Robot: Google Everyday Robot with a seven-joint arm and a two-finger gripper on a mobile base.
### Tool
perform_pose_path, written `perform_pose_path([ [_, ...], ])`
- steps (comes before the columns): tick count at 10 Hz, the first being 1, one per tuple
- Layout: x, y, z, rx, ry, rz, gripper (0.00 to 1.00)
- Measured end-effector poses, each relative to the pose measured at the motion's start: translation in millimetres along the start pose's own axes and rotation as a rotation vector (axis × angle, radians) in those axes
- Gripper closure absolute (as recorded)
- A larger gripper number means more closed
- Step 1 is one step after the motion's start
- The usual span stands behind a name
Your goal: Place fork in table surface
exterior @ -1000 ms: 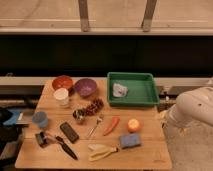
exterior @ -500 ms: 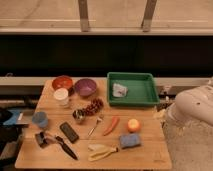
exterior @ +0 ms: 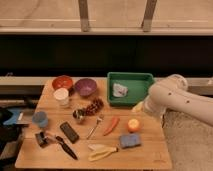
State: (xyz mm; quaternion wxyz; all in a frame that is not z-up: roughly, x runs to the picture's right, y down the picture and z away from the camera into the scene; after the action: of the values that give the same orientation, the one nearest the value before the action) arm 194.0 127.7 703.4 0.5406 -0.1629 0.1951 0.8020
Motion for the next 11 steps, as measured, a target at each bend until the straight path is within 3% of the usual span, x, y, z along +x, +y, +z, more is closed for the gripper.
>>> perform_pose_path([
  [3,17,77,-4,-0.062,0.014,-0.152,0.20],
  [4,22,90,-5,-0.077,0.017,-0.180,0.20],
  [9,21,87,-5,-0.070,0.013,-0.179,0.20],
  [11,23,94,-2,-0.062,0.013,-0.211,0.20],
])
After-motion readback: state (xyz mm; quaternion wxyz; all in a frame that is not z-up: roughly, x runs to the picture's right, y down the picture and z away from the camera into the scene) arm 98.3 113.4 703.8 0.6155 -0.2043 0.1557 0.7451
